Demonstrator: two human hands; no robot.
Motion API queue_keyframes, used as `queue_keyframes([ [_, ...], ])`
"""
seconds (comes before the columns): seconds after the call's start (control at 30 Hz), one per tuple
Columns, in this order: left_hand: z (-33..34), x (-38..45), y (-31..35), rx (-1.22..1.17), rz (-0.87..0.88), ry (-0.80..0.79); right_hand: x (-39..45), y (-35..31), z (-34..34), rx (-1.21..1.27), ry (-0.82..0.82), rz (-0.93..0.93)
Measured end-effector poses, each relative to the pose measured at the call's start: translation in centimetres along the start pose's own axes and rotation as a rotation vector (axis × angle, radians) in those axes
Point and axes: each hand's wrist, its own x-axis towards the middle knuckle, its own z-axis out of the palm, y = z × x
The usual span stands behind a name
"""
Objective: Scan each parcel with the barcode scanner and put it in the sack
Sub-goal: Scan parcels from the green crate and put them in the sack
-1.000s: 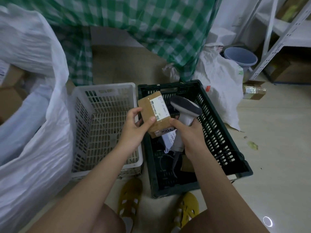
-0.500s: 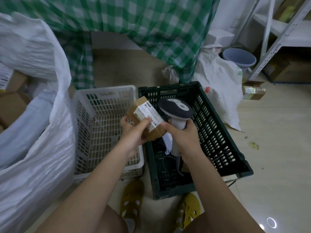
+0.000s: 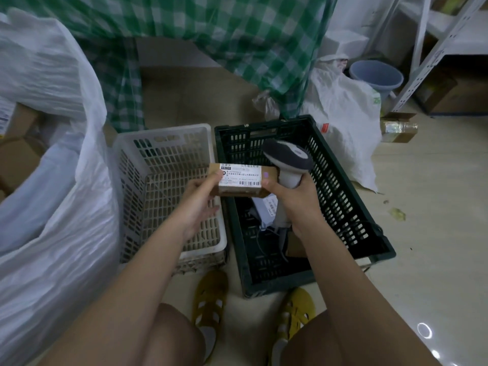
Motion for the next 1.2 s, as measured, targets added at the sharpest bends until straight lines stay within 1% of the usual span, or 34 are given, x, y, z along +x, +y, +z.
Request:
queue_keyframes([
  [0.07,-0.5,-0.1,0.0,0.013,-0.020,-0.031,0.2,0.0,-0.3,-0.050,-0.038,0.004],
  [0.17,-1.1,-0.2,-0.2,0.090,0.014,-0.082,0.5,0.3,-0.6,-0.112,-0.061,0.008],
  [0.27,-1.8,-0.1,-0.8,0.353,0.063,-0.112,0.6,0.6,-0.7,-0.169,-0.082,0.018],
  [0.3,-2.0,0.0,-1.1,0.395,0.064,-0.111,0.5,0.6,-0.7,-0.188,-0.083,0.029],
  [0.37,-2.2,0.3,-1.4,0.375,0.070,-0.074,0.3,0.3,-0.8,-0.226,-0.086,0.042],
  [0.53,-2.5,1.2,-2.0,0.311,0.100,0.092,-1.1,-0.6,-1.4,-0.300,-0.146,0.028],
  [0.63,-2.6,1.6,-2.4,0.279,0.125,0.182,-2.2,-0.5,-1.8,-0.358,-0.230,0.053],
  [0.73,-2.7,1.8,-2.6,0.287,0.149,0.235,-3.3,-0.6,-2.2,-0.340,-0.340,0.124],
  [1.0,-2.8,2.4,-3.0,0.288,0.153,0.257,-4.5,-0.5,-3.3,-0.362,-0.509,0.125],
  [1.2,-2.9,2.7,-3.0,0.271,0.160,0.259,-4.4,-0.2,-3.2,-0.381,-0.517,0.116],
])
